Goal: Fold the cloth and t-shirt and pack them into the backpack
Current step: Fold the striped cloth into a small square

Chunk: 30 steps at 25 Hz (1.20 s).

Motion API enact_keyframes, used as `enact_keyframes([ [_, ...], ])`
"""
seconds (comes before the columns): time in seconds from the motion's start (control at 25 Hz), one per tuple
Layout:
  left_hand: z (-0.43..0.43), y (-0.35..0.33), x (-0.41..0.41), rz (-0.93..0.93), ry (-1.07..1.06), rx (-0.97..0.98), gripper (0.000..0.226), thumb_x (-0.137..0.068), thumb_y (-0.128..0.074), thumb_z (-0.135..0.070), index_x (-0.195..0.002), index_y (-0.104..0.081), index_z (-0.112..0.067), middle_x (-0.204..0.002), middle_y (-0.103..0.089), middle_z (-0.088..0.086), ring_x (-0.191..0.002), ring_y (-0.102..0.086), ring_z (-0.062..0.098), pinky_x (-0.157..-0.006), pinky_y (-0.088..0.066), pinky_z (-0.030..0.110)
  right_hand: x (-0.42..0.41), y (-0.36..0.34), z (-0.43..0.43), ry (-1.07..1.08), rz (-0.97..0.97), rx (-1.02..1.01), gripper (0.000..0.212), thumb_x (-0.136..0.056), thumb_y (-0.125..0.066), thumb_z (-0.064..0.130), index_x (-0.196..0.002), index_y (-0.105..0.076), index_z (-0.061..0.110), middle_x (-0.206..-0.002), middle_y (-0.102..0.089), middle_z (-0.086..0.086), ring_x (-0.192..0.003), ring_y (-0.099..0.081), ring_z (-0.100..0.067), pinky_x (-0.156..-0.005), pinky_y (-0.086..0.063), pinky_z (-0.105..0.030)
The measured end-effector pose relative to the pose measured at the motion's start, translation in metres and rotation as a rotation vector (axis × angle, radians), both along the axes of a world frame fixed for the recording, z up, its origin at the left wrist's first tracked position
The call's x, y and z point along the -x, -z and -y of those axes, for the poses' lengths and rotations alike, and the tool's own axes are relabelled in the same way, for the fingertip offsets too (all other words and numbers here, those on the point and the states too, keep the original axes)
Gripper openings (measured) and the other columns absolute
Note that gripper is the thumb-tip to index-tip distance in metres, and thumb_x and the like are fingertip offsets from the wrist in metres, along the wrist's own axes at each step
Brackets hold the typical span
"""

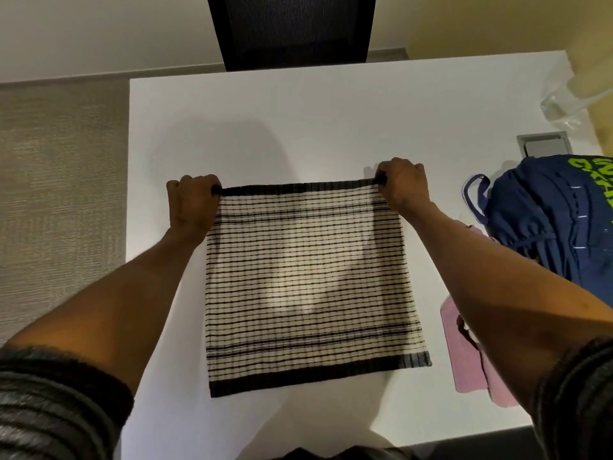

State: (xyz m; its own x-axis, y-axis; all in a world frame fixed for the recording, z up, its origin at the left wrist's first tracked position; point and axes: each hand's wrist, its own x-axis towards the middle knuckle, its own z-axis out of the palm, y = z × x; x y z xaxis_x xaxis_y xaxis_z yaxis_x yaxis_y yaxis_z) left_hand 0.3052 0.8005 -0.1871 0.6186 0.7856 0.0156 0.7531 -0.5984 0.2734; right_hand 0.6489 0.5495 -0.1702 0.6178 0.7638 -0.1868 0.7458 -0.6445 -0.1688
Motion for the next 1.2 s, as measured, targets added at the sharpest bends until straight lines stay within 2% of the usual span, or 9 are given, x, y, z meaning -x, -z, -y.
enact_keyframes([
  [0.2,-0.012,-0.030,-0.005,0.111,0.023,-0.080,0.017,-0.095,-0.061,-0.013,-0.090,-0.078,-0.016,-0.080,-0.077,0.003,-0.079,-0.068,0.026,-0.087,-0.039,0.041,-0.002,-0.030,-0.002,0.067,0.154,-0.116,0.016,-0.098,-0.056,0.011,-0.097,-0.072,0.013,-0.091,-0.069,-0.009,-0.089,-0.061,-0.032,-0.085,-0.046,-0.044],
  [0.4,0.006,-0.050,0.018,0.177,0.123,-0.047,0.008,-0.093,-0.074,-0.021,-0.094,-0.082,-0.018,-0.084,-0.079,0.004,-0.080,-0.071,0.025,-0.086,-0.048,0.043,0.015,-0.050,0.036,0.030,0.141,-0.118,0.019,-0.097,-0.058,0.010,-0.096,-0.076,0.016,-0.087,-0.071,-0.007,-0.083,-0.061,-0.031,-0.078,-0.047,-0.041],
  [0.56,0.034,-0.062,0.049,0.224,0.269,-0.016,0.007,-0.088,-0.081,-0.017,-0.094,-0.084,-0.015,-0.086,-0.081,0.004,-0.079,-0.073,0.024,-0.080,-0.055,0.041,0.042,-0.060,0.080,0.056,0.098,-0.090,0.015,-0.098,-0.063,0.012,-0.096,-0.077,0.017,-0.087,-0.072,-0.007,-0.081,-0.063,-0.031,-0.073,-0.050,-0.040],
  [0.72,0.063,-0.060,0.084,0.208,0.345,0.002,0.010,-0.085,-0.084,-0.016,-0.095,-0.084,-0.016,-0.088,-0.081,0.002,-0.080,-0.073,0.022,-0.080,-0.056,0.043,0.068,-0.068,0.124,0.028,0.090,-0.027,0.013,-0.097,-0.068,0.016,-0.091,-0.078,0.021,-0.083,-0.069,-0.004,-0.077,-0.060,-0.027,-0.066,-0.054,-0.041],
  [0.88,0.094,-0.052,0.119,0.196,0.369,0.012,0.015,-0.082,-0.086,-0.015,-0.096,-0.083,-0.016,-0.092,-0.080,0.003,-0.081,-0.072,0.022,-0.079,-0.056,0.046,0.094,-0.069,0.167,-0.042,0.057,-0.117,0.010,-0.096,-0.071,0.017,-0.100,-0.080,0.021,-0.089,-0.073,-0.006,-0.081,-0.062,-0.028,-0.067,-0.054,-0.042],
  [1.04,0.127,-0.048,0.147,0.192,0.362,0.014,0.019,-0.081,-0.086,-0.013,-0.100,-0.082,-0.015,-0.094,-0.080,0.004,-0.084,-0.072,0.023,-0.078,-0.057,0.046,0.114,-0.056,0.198,-0.034,0.060,-0.138,0.009,-0.093,-0.074,0.013,-0.099,-0.078,0.018,-0.088,-0.073,-0.005,-0.080,-0.062,-0.025,-0.066,-0.053,-0.038],
  [1.2,0.161,-0.046,0.171,0.155,0.362,-0.025,0.024,-0.078,-0.088,-0.008,-0.101,-0.081,-0.013,-0.094,-0.078,0.003,-0.086,-0.070,0.026,-0.076,-0.048,0.037,0.128,-0.045,0.231,-0.061,0.082,-0.154,0.012,-0.088,-0.079,0.012,-0.098,-0.078,0.019,-0.088,-0.073,-0.002,-0.083,-0.062,-0.024,-0.071,-0.048,-0.036],
])
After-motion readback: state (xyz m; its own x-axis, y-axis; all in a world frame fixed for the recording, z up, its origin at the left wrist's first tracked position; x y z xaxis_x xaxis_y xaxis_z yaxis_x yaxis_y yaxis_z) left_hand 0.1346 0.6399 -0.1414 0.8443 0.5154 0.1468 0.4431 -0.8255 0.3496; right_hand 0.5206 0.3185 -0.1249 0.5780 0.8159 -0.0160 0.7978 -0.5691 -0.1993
